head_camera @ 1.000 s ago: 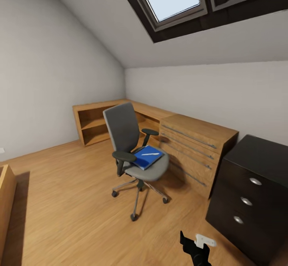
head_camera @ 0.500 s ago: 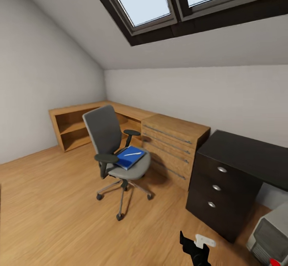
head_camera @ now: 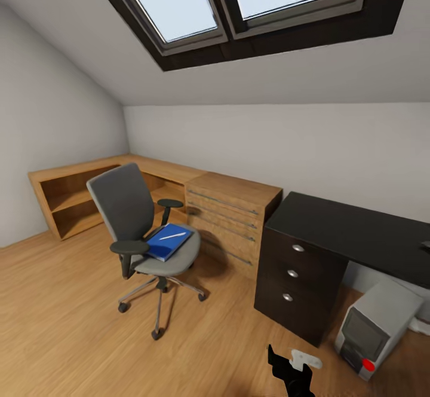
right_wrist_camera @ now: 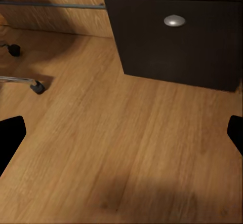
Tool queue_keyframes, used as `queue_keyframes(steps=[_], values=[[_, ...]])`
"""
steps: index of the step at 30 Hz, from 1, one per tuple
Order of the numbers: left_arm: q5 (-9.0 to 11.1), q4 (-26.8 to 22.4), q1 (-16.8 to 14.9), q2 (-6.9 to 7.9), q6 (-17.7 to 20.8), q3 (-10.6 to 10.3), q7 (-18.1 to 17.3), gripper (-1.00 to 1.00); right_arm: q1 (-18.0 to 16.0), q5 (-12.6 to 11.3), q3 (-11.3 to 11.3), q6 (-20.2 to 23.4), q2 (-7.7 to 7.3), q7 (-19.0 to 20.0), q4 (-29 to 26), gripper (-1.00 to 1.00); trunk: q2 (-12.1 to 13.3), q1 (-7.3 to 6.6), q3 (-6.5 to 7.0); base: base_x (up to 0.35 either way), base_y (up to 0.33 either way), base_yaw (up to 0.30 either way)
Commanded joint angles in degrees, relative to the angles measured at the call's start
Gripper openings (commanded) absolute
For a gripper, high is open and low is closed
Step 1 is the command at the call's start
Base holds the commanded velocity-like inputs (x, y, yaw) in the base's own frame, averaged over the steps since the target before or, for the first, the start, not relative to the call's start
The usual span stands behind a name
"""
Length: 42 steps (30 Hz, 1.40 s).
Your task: In the bedroom, organize the workspace by keeping the computer under the desk, ensuring the monitor is on the desk, placing the keyboard on the desk next to the monitor, placing the mouse on the desk next to the keyboard, moving the folder from the swivel chair onto the desk next to the mouse, stacking the notebook on top of the folder with the pen on top of the notebook, and positioning the swivel chair next to the desk.
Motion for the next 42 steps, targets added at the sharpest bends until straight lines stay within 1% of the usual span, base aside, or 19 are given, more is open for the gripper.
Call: queue_keyframes(steps=[1,10,28,37,42], values=[[0.48,-0.05,0.00,-0.05,-0.07,0.09,0.04,1.00,-0.08,-0.57,0.24,-0.25,0.02,0.05,0.14,1.00,0.38,-0.23,0.12,0.000,0.000,-0.300],[0.42,-0.05,0.00,-0.08,-0.07,0.08,0.01,1.00,-0.08,-0.57,0.24,-0.25,-0.01,0.05,0.14,1.00,3.99,-2.21,1.74,0.000,0.028,-0.300],[0.25,-0.05,0.00,-0.06,-0.07,0.08,-0.05,1.00,-0.08,-0.56,0.24,-0.25,-0.05,0.05,0.14,1.00,11.21,-6.16,4.97,0.000,0.260,-0.300],[0.23,-0.05,0.00,-0.10,-0.07,0.08,-0.05,1.00,-0.08,-0.57,0.24,-0.25,-0.06,0.05,0.14,1.00,14.82,-8.14,6.59,-0.009,0.059,-0.300],[0.15,-0.05,0.00,-0.11,-0.07,0.00,-0.05,1.00,-0.08,-0.51,0.24,-0.25,-0.03,0.05,0.14,1.00,16.83,-9.24,7.48,-0.206,0.010,-0.300]])
